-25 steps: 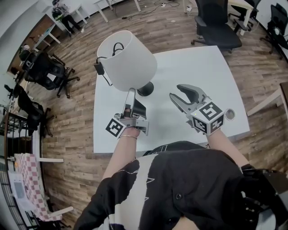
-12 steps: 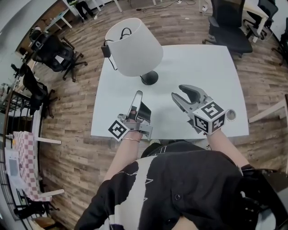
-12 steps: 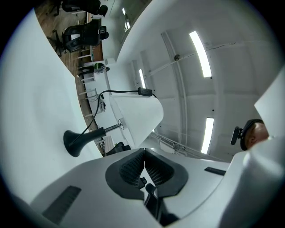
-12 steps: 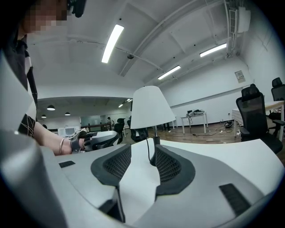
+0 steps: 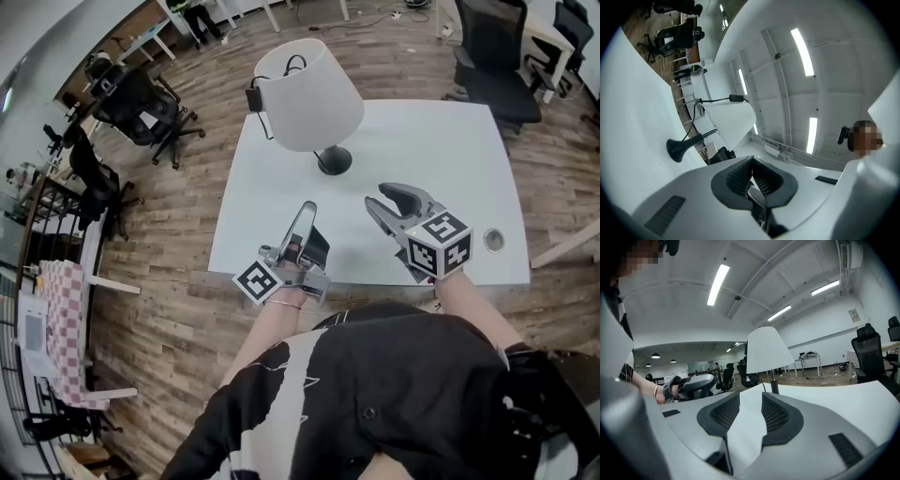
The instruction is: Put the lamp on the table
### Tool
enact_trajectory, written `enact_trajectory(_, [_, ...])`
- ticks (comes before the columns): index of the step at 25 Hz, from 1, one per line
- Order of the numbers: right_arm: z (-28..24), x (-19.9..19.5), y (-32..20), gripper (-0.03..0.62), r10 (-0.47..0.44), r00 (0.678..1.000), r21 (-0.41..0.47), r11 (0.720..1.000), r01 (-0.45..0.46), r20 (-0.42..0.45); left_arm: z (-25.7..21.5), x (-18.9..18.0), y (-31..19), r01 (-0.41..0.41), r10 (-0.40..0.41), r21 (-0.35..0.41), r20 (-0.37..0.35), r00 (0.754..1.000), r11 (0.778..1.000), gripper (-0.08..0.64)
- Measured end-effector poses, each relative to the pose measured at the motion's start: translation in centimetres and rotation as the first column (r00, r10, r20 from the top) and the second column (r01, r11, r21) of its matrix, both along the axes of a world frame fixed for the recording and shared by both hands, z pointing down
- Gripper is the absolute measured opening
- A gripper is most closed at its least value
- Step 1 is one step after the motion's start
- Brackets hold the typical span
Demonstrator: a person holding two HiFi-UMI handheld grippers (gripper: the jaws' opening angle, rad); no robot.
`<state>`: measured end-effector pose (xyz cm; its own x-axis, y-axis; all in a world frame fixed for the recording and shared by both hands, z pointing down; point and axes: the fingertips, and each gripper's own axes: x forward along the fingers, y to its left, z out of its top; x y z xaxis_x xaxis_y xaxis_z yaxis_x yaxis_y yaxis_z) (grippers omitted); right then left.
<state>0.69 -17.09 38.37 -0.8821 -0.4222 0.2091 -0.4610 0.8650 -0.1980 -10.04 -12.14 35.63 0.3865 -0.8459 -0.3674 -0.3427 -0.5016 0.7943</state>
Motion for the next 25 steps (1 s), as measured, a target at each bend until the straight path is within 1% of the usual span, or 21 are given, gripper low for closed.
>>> enact_trajectory(2, [0.1,0.0,0.8,0.108,0.018,1.0,-0.022,1.0,-0.018,-0.004,-0.1,0.8,1.3,-0.031,0.031,0.003,0.066,0.997,1.0,0.014])
enact_trajectory(5, [0.3,-0.3,2.6,0.076,0.038,0.999,-0.076,0.996,-0.037,0.003,-0.5,1.2,3.7,-0.062,0.062,-0.004,0.181,0.981,0.998,0.013])
enact_trajectory(7, [0.2,-0.2,3.6,0.05,0.054,0.999,-0.088,0.995,-0.054,0.0,-1.1,1.3,5.2,-0.077,0.075,-0.002,0.212,0.974,0.997,0.013])
enact_trajectory(10, [-0.1,-0.1,5.5,0.032,0.069,0.998,-0.082,0.994,-0.068,0.006,-2.0,1.1,7.8,-0.095,0.088,0.021,0.232,0.969,0.995,0.014])
enact_trajectory(15, [0.3,0.3,9.4,0.029,0.092,0.996,-0.099,0.991,-0.091,-0.001,-2.5,0.5,12.7,-0.1,0.084,0.045,0.272,0.959,0.994,0.012])
enact_trajectory(20, [0.8,2.2,13.3,0.028,0.11,0.994,-0.11,0.988,-0.112,-0.026,-1.5,2.2,16.3,-0.112,0.103,0.02,0.263,0.959,0.993,0.014])
enact_trajectory(25, [2.1,3.4,17.1,0.02,0.108,0.993,-0.129,0.985,-0.114,-0.05,0.2,3.6,19.6,-0.12,0.121,-0.017,0.265,0.957,0.993,0.013])
